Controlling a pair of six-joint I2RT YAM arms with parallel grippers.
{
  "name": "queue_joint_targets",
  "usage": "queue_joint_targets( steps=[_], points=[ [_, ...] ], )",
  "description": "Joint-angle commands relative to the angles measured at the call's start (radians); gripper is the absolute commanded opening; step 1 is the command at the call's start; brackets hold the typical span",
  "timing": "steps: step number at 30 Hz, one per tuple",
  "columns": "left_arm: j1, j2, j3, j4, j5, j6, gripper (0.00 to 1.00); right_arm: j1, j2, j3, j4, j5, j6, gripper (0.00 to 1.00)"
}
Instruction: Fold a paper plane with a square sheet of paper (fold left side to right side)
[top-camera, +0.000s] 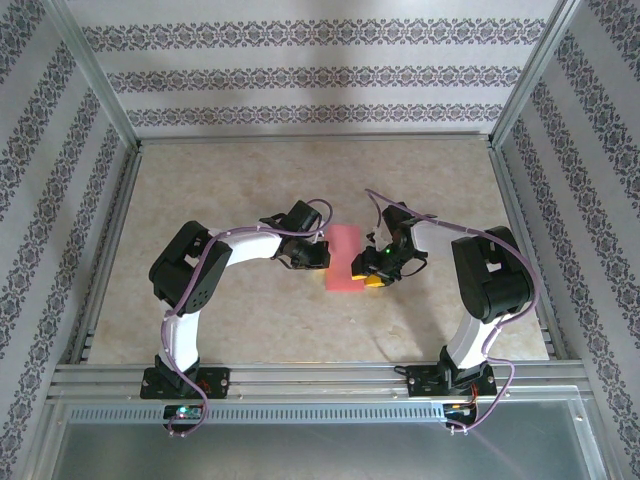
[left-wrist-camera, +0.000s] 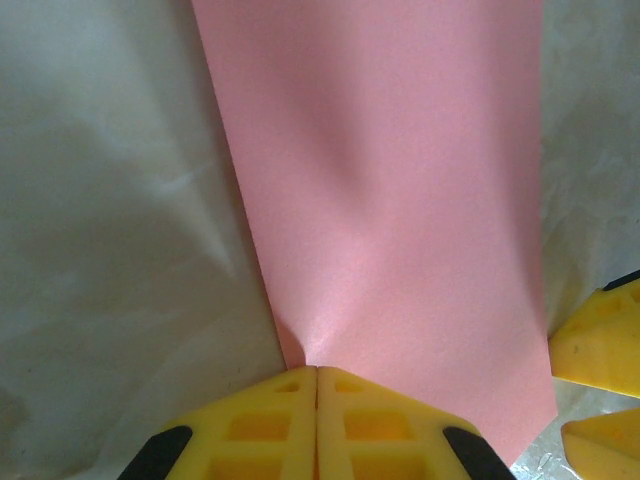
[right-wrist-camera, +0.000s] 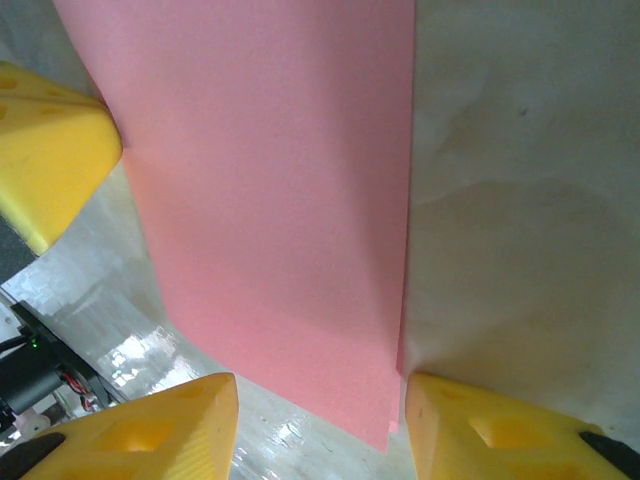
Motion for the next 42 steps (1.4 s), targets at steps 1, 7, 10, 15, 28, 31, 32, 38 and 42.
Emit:
queue_joint_targets(
  steps=[1, 7, 10, 15, 28, 31, 32, 38, 42],
  points=[
    [-0.018, 0.034, -0.015, -0.052, -0.009, 0.003, 0.08, 0.012, 0.017, -0.024, 0.026, -0.059, 0.030, 0.49],
    [-0.018, 0.034, -0.017, -0.052, -0.011, 0.000, 0.08, -0.008, -0.002, -0.025, 0.060, -0.094, 0.053, 0.49],
    [-0.019, 0.032, -0.017, -0.052, -0.014, -0.001, 0.08, -0.020, -0.015, -0.025, 0.060, -0.099, 0.053, 0.49],
    [-0.020, 0.034, -0.010, -0.053, -0.011, 0.001, 0.08, -0.035, -0.015, -0.029, 0.072, -0.108, 0.056, 0.49],
    [-0.020, 0.038, 0.004, -0.061, -0.008, 0.008, 0.08, -0.046, 0.023, -0.024, 0.220, -0.141, 0.112, 0.49],
    [-0.020, 0.040, 0.006, -0.063, -0.007, 0.009, 0.08, -0.049, 0.050, -0.003, 0.221, -0.134, 0.111, 0.49],
    [-0.020, 0.041, 0.008, -0.064, -0.006, 0.009, 0.08, -0.049, 0.057, 0.001, 0.224, -0.133, 0.113, 0.49],
    [-0.020, 0.042, 0.014, -0.067, -0.008, 0.012, 0.08, -0.066, 0.076, 0.022, 0.281, -0.130, 0.134, 0.48],
    [-0.020, 0.041, 0.014, -0.067, -0.012, 0.013, 0.08, -0.076, 0.084, 0.043, 0.296, -0.128, 0.136, 0.47]
  ],
)
